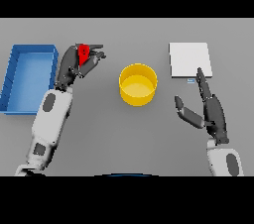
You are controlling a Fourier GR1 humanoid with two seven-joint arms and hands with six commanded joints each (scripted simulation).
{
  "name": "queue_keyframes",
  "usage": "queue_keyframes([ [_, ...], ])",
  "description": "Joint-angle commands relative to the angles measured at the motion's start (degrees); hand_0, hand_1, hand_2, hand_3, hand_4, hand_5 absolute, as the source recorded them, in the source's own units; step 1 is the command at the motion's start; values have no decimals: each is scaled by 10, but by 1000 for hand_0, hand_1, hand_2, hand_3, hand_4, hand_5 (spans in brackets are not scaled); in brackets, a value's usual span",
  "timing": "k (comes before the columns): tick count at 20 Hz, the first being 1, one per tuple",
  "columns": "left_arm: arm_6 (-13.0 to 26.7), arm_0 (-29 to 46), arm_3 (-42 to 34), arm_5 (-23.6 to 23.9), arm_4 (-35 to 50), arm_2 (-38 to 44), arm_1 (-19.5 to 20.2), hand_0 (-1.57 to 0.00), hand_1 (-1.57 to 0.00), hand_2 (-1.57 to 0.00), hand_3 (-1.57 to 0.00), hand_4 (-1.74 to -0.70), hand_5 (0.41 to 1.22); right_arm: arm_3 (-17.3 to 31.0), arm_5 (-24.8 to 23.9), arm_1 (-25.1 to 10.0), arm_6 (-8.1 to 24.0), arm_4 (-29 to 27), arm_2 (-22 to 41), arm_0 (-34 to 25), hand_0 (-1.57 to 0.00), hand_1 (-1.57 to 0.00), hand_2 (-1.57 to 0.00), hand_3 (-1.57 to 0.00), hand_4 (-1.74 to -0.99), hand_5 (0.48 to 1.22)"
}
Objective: Pick up the red beaker and tilt it to pour out 1 green nut into yellow bowl. Pick up the yellow bowl and place it on the metallic measuring scale.
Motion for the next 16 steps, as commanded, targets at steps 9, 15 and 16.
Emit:
queue_keyframes([
  [9,65,-76,19,-24,-128,-117,78,-1568,-1568,-1568,-1567,-1737,1125,0,-1,-2,12,7,2,-1,1,1,1,1,-1186,660],
  [15,110,-140,35,-57,-234,-229,108,-1570,-1570,-1570,-1570,-1740,1162,2,9,2,21,-4,3,3,1,1,1,1,-1181,669],
  [16,118,-151,35,-65,-260,-257,111,-1570,-1570,-1570,-1570,-1740,1174,-2,6,2,19,0,4,1,1,1,1,1,-1183,671],
])
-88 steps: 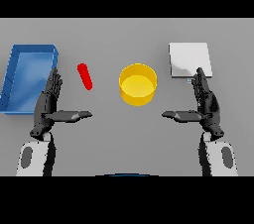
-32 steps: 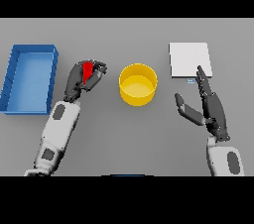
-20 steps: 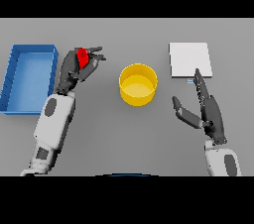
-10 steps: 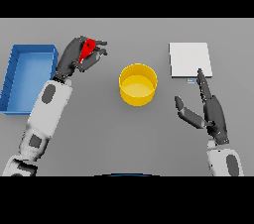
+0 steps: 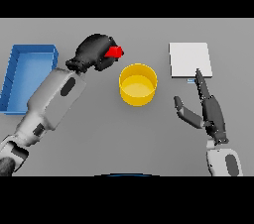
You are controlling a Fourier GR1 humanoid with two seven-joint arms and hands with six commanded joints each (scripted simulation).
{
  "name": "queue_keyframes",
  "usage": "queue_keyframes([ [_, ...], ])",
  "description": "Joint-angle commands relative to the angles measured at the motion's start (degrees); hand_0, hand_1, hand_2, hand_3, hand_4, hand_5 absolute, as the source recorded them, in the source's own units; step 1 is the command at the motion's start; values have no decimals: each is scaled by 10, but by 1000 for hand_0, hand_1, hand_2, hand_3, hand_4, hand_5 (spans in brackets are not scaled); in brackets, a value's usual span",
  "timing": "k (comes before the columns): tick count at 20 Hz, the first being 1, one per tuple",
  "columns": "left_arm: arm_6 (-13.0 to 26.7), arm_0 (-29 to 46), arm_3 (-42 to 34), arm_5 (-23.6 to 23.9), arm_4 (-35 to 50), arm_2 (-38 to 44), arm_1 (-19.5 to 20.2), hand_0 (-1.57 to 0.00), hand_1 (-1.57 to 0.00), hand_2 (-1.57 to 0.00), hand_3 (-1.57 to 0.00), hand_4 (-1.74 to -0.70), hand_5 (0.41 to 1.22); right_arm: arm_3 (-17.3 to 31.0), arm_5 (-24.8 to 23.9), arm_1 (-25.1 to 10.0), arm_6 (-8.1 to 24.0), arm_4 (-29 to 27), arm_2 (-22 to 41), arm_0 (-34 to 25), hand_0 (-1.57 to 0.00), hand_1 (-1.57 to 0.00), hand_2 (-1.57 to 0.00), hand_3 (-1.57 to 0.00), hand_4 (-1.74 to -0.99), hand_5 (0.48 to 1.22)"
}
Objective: Pick up the red beaker and tilt it to pour out 1 green nut into yellow bowl. Pick up the yellow bowl and place it on the metallic measuring scale.
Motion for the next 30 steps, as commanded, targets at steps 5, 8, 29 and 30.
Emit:
queue_keyframes([
  [5,23,-62,44,-56,-86,-89,11,-1571,-1571,-1571,-1492,-1698,1205,0,-1,6,8,-5,-1,-1,1,1,1,1,-1190,675],
  [8,1,-105,65,-93,-132,-135,19,-1571,-1571,-1571,-1362,-1714,1213,-2,5,10,15,-19,-4,6,1,1,1,1,-1196,666],
  [29,-155,-252,155,-116,-375,-371,-5,-1571,-1571,-1571,-1566,-1734,1221,6,-16,16,-11,-3,-6,6,1,1,1,1,-1132,573],
  [30,-156,-258,155,-118,-384,-378,-6,-1571,-1571,-1571,-1567,-1733,1221,4,-17,17,-12,1,-2,7,1,1,1,1,-1136,578],
])
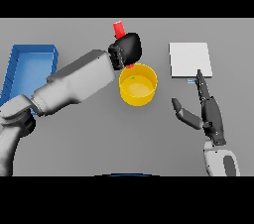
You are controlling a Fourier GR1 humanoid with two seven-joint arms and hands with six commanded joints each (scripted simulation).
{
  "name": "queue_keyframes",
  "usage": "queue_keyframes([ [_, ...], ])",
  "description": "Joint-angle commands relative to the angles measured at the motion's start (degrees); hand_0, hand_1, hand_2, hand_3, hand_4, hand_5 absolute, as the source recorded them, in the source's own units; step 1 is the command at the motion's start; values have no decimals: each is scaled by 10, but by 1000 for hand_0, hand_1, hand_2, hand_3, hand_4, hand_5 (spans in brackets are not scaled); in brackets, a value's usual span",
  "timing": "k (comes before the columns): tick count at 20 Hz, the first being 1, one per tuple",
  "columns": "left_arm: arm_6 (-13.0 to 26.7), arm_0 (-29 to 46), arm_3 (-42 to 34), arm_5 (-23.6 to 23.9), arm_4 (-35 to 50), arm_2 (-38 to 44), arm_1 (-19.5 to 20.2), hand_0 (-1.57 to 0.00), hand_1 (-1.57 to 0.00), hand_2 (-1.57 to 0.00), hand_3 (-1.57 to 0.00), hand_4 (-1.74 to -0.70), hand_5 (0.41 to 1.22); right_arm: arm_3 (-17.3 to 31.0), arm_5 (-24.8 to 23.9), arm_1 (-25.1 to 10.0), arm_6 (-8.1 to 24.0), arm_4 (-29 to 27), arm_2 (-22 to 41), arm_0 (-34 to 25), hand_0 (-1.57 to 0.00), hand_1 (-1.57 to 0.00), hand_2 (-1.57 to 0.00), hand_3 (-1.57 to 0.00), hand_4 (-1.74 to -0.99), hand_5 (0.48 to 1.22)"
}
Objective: Pick up the red beaker and tilt it to pour out 1 green nut into yellow bowl. Pick up the yellow bowl and place it on the metallic measuring scale.
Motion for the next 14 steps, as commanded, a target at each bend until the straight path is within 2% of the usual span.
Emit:
queue_keyframes([
  [1,-1,-3,8,5,-9,-8,-5,-1571,-1571,-1571,-1568,-1733,1221,-5,2,-1,3,-8,-4,-1,1,1,1,1,-1136,579],
  [6,-19,-50,11,15,-55,-41,-9,-1571,-1571,-1571,-1570,-1733,1221,1,-4,4,3,-5,-5,-2,1,1,1,1,-1133,575],
  [7,-33,-69,10,6,-56,-39,-9,-1571,-1571,-1571,-1570,-1732,1221,-2,-5,2,11,-6,-7,-3,1,1,1,1,-1138,572],
  [9,-48,-125,37,13,-66,-33,-7,-1571,-1571,-1571,-1570,-1729,1221,-5,0,3,5,-7,-2,3,1,1,1,1,-1138,565],
  [11,-56,-164,66,20,-55,-5,4,-1571,-1571,-1571,-1571,-1727,1221,-1,-8,8,5,8,4,-3,1,1,1,1,-1133,557],
  [13,-50,-193,105,43,-40,33,25,-1571,-1571,-1571,-1571,-1720,1221,-5,-1,1,8,-6,-3,-10,1,1,1,1,-1131,553],
  [14,-43,-210,122,44,-28,56,32,-1571,-1571,-1571,-1571,-1720,1221,-12,5,0,0,-10,-1,-2,1,1,1,1,-1128,554],
])
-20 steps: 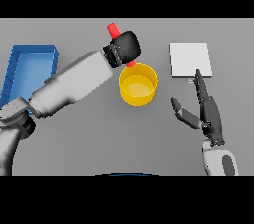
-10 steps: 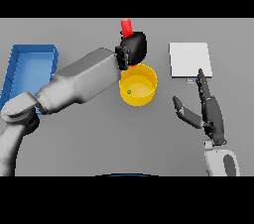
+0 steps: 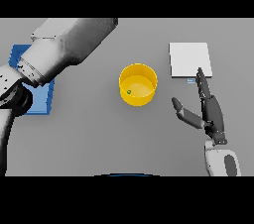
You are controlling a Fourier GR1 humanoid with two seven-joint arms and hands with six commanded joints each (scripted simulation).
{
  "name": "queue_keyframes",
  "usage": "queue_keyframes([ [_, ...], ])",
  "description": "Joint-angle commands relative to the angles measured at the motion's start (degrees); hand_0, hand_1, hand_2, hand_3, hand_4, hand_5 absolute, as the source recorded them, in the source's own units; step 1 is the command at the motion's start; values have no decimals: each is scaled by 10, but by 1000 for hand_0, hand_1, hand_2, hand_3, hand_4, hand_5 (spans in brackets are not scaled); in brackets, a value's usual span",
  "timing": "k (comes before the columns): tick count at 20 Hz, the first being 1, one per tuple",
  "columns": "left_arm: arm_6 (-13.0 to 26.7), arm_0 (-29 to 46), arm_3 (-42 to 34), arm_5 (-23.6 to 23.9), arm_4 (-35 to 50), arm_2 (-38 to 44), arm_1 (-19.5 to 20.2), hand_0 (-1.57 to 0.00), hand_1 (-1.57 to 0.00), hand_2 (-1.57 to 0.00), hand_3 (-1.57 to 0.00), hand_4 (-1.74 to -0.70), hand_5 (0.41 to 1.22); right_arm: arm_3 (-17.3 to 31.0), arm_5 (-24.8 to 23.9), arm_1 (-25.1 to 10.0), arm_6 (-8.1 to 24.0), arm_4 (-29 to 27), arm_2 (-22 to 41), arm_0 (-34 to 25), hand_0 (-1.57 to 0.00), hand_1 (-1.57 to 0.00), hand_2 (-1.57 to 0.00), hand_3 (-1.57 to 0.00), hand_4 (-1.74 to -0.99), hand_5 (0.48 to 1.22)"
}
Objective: Pick up the red beaker and tilt it to pour out 1 green nut into yellow bowl. Pick up the yellow bowl and place it on the metallic measuring scale.
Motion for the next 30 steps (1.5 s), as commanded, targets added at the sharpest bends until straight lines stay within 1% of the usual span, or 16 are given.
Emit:
queue_keyframes([
  [1,11,-16,28,3,15,27,3,-1571,-1571,-1571,-1571,-1722,1221,6,2,2,7,-2,1,-5,1,1,1,1,-1117,554],
  [3,40,-38,74,-20,62,94,23,-1571,-1571,-1571,-1571,-1728,1221,13,5,1,1,-5,0,-12,1,1,1,1,-1104,563],
  [4,63,-42,96,-38,106,146,38,-1571,-1571,-1571,-1523,-1731,1221,16,9,0,-8,-5,2,-9,1,1,1,1,-1102,572],
  [6,91,-40,131,-43,184,236,78,-1571,-1571,-1571,-1509,-1735,1221,14,11,-3,0,-10,0,-19,1,1,1,1,-1105,578],
  [8,102,-27,168,-40,265,322,113,-1571,-1571,-1571,-1520,-1737,1221,21,10,1,3,-6,5,-20,1,1,1,1,-1116,582],
  [10,120,-1,190,-20,327,383,137,-1571,-1571,-1571,-1538,-1738,1221,27,8,0,1,4,10,-22,1,1,1,1,-1118,595],
  [12,131,38,202,7,375,425,162,-1571,-1571,-1571,-1550,-1739,1221,25,10,-10,-3,6,7,-21,1,1,1,1,-1127,606],
  [15,200,110,211,77,419,456,171,-1571,-1571,-1571,-1560,-1740,1221,34,11,-11,-8,10,10,-28,1,1,1,1,-1138,626],
  [17,215,146,203,113,463,490,176,-1571,-1571,-1571,-1564,-1740,1221,35,15,-17,-4,5,5,-29,1,1,1,1,-1134,632],
  [19,252,181,196,136,502,520,178,-1571,-1571,-1571,-1567,-1741,1221,35,20,-16,-13,4,9,-27,1,1,1,1,-1138,648],
  [21,264,225,175,155,531,537,173,-1571,-1571,-1571,-1568,-1741,1221,41,20,-13,-2,1,8,-33,1,1,1,1,-1129,659],
  [23,263,284,138,167,559,550,173,-1571,-1571,-1571,-1569,-1741,1221,36,24,-12,-19,-3,9,-22,1,1,1,1,-1131,669],
  [25,264,352,80,184,588,556,160,-1571,-1571,-1571,-1570,-1741,1221,30,21,-18,-26,0,7,-19,1,1,1,1,-1151,676],
  [27,287,415,11,196,610,557,153,-1571,-1571,-1571,-1570,-1741,1221,29,20,-23,-24,6,8,-17,1,1,1,1,-1166,676],
  [29,313,484,-79,197,629,554,154,-1571,-1571,-1571,-1571,-1741,1151,27,20,-20,-17,6,10,-19,1,1,1,1,-1174,676],
  [30,336,510,-122,204,636,550,149,-1571,-1571,-1571,-1571,-1741,1098,34,21,-20,-15,5,9,-21,1,1,1,1,-1171,677],
])
